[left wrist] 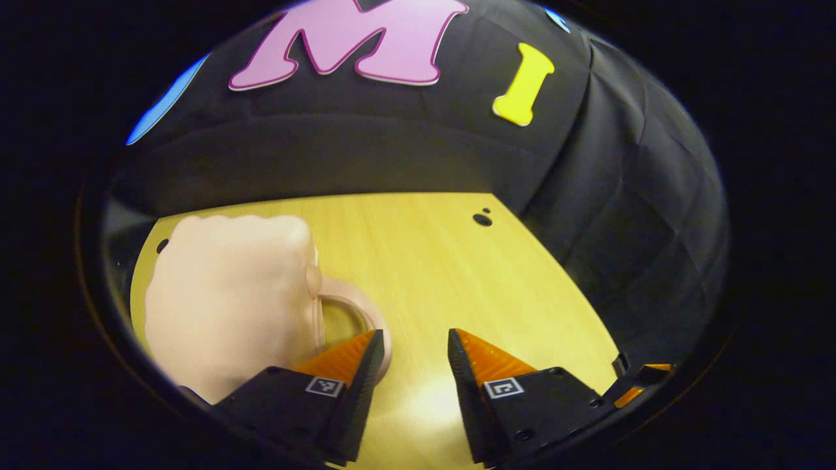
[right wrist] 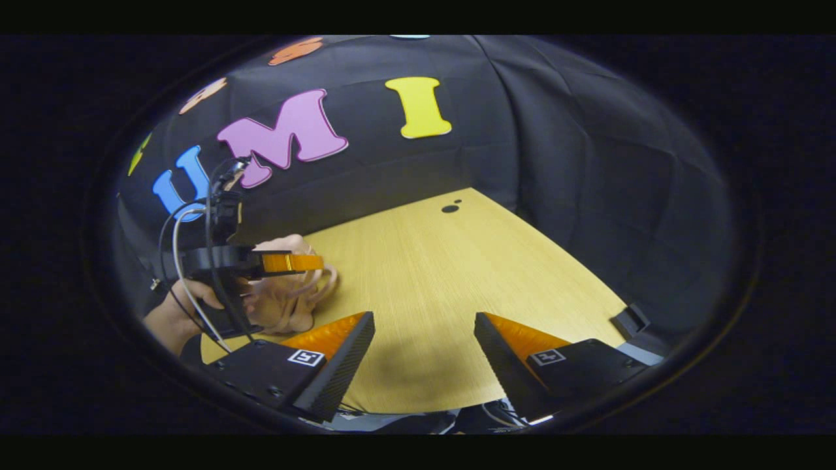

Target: First open the suitcase, pack the skin care products into it, and then close the suitcase.

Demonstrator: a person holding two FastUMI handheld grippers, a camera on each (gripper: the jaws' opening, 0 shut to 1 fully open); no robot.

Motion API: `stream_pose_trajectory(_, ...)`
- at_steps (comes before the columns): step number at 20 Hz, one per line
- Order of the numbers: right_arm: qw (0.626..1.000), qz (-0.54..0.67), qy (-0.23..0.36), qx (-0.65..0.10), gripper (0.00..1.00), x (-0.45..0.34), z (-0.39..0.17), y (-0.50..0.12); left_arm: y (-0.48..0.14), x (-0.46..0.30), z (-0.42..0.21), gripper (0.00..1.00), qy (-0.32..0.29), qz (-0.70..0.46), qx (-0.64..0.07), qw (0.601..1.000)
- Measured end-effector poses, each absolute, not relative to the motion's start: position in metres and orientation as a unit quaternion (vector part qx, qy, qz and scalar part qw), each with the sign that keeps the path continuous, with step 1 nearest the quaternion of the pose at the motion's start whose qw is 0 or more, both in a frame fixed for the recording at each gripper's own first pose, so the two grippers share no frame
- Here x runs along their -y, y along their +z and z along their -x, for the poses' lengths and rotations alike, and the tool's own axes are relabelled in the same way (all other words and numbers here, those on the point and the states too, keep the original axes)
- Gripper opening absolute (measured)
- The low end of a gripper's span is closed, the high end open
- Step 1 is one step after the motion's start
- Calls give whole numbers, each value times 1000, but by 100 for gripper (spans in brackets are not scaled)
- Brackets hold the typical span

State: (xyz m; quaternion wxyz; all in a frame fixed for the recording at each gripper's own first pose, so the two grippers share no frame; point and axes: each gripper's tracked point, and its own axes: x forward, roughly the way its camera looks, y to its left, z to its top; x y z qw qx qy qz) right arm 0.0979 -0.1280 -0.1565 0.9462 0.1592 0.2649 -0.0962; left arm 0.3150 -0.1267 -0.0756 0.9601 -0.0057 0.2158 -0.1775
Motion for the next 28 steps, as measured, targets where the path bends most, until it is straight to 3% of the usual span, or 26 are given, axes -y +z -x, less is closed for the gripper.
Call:
stream_pose_trajectory(1,951,-154,-90,-252,98,126,-102,-147,-56,129,-303,82,-185,-2,-182,966)
stream_pose_trajectory(2,956,-153,-81,-238,98,121,-109,-137,-34,130,-289,89,-193,-12,-149,970)
stream_pose_trajectory(3,960,-154,-74,-222,98,115,-112,-125,-14,128,-272,85,-197,-23,-116,973)
stream_pose_trajectory(5,969,-157,-63,-182,98,102,-118,-99,31,109,-233,95,-176,-38,-35,983)
stream_pose_trajectory(9,985,-130,-42,-106,97,76,-121,-46,96,74,-157,96,-143,-26,86,986)
stream_pose_trajectory(15,997,-74,10,-28,97,32,-104,7,95,12,-105,96,-76,-19,86,993)
stream_pose_trajectory(22,999,-34,39,-4,97,2,-86,13,79,-58,-83,96,3,8,83,997)
stream_pose_trajectory(28,998,-48,34,-1,97,4,-84,16,84,-80,-66,96,30,27,94,995)
